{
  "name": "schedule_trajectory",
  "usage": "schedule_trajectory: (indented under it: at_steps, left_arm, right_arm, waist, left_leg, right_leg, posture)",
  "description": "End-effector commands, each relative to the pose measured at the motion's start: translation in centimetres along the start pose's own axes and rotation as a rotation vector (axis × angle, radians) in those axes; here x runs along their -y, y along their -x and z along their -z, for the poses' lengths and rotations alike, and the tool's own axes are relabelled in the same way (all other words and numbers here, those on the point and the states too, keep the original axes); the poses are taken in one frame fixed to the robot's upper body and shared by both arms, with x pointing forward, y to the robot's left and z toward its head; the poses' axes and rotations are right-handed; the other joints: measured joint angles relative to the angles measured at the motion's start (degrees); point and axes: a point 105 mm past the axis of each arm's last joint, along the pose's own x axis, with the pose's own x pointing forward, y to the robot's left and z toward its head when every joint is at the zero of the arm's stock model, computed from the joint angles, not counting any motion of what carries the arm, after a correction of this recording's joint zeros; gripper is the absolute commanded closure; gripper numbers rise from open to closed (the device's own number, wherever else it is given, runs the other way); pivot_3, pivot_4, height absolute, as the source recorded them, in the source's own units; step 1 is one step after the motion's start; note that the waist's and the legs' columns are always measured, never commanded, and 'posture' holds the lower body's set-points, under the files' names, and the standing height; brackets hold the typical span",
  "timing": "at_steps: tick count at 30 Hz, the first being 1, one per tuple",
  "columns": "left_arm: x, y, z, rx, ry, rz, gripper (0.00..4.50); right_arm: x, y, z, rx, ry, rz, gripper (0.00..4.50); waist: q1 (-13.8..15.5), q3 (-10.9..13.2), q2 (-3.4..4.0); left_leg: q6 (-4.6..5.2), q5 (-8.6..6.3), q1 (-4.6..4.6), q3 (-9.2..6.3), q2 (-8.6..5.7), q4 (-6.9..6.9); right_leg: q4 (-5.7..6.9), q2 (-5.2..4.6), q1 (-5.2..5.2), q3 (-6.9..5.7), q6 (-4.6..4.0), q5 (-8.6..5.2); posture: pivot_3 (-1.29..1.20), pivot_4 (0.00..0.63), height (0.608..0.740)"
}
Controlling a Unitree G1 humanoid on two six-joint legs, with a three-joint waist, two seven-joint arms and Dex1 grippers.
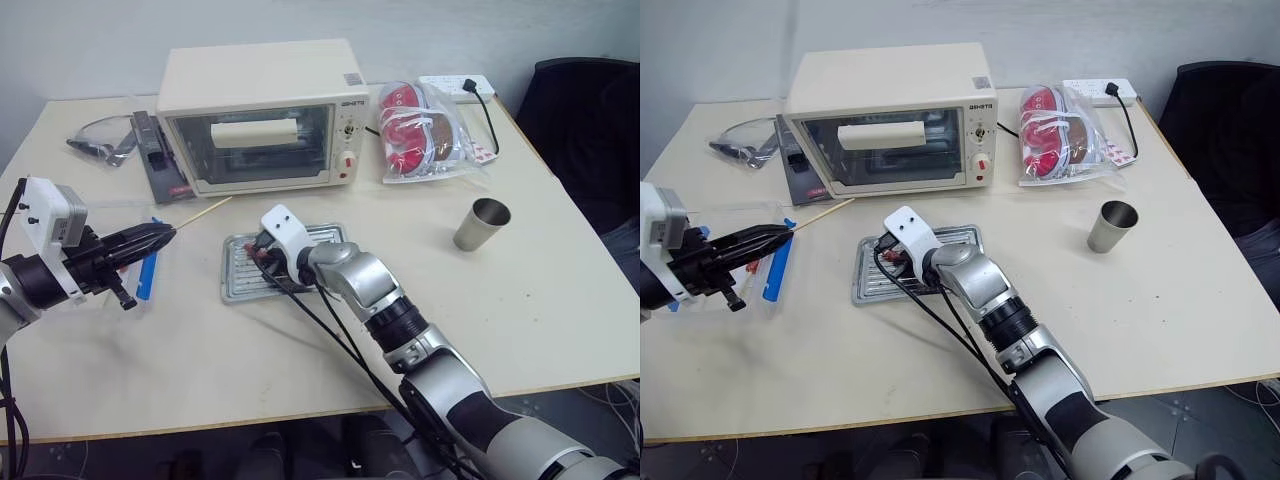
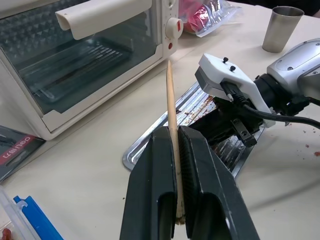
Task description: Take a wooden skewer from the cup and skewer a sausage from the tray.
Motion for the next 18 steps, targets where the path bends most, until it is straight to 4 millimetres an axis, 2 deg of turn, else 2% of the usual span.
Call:
schedule_trajectory:
  at_steps: [1, 4, 7, 9, 12, 14, 18]
  left_arm:
    - [0.1, 0.0, -1.1, 0.006, -0.060, 0.027, 4.50]
    - [0.5, -0.7, -1.0, -0.008, -0.064, 0.091, 4.50]
    - [1.6, -1.5, -0.8, -0.030, -0.067, 0.193, 4.50]
    - [3.0, -2.1, -0.6, -0.055, -0.070, 0.305, 4.50]
    - [4.5, -2.8, -0.7, -0.076, -0.074, 0.444, 4.50]
    - [5.3, -3.2, -1.0, -0.082, -0.081, 0.520, 4.50]
    - [6.6, -4.0, -1.6, -0.074, -0.087, 0.630, 4.50]
  right_arm:
    - [-0.4, 3.1, -4.0, 0.120, 0.047, -0.140, 4.17]
    - [-0.2, 7.4, -4.9, 0.116, 0.178, -0.293, 4.17]
    - [0.2, 12.0, -4.1, 0.044, 0.278, -0.427, 4.17]
    - [1.1, 16.0, -3.1, -0.024, 0.345, -0.490, 4.17]
    - [1.5, 20.4, -1.9, -0.113, 0.394, -0.556, 4.17]
    - [1.5, 22.0, -1.5, -0.140, 0.409, -0.572, 4.17]
    - [1.6, 22.3, -1.5, -0.142, 0.360, -0.539, 4.17]
  waist:
    - [0.09, 0.00, 0.00]
    - [0.73, 0.01, 0.01]
    - [1.27, 0.00, 0.00]
    - [1.65, 0.02, 0.02]
    - [2.22, 0.03, 0.01]
    - [2.41, 0.05, 0.00]
    - [2.31, 0.05, -0.01]
  left_leg:
    - [0.00, 0.00, -0.01, 0.00, 0.00, 0.00]
    - [0.01, 0.00, -0.07, -0.01, -0.04, 0.05]
    - [0.07, -0.03, -0.13, -0.12, -0.13, 0.08]
    - [0.11, -0.06, -0.12, -0.12, -0.13, 0.06]
    - [0.18, -0.10, -0.19, -0.06, -0.12, 0.04]
    - [0.18, -0.11, -0.19, -0.01, -0.10, 0.02]
    - [0.17, -0.12, -0.02, 0.11, -0.11, 0.06]
  right_leg:
    - [-0.02, 0.00, 0.00, 0.00, 0.00, 0.00]
    - [-0.10, -0.02, 0.01, 0.00, 0.00, 0.00]
    - [-0.18, -0.11, 0.04, 0.01, 0.00, 0.00]
    - [-0.24, -0.11, 0.08, 0.01, 0.00, 0.00]
    - [-0.45, -0.10, 0.07, 0.03, 0.00, 0.00]
    - [-0.57, -0.09, 0.06, 0.03, 0.00, 0.00]
    - [-0.52, -0.04, 0.06, 0.16, 0.00, 0.00]
  posture:
    - [0.00, 0.150, 0.740]
    - [0.00, 0.150, 0.740]
    - [0.00, 0.150, 0.740]
    - [0.00, 0.150, 0.740]
    - [0.00, 0.150, 0.740]
    - [0.00, 0.150, 0.740]
    - [0.00, 0.150, 0.740]
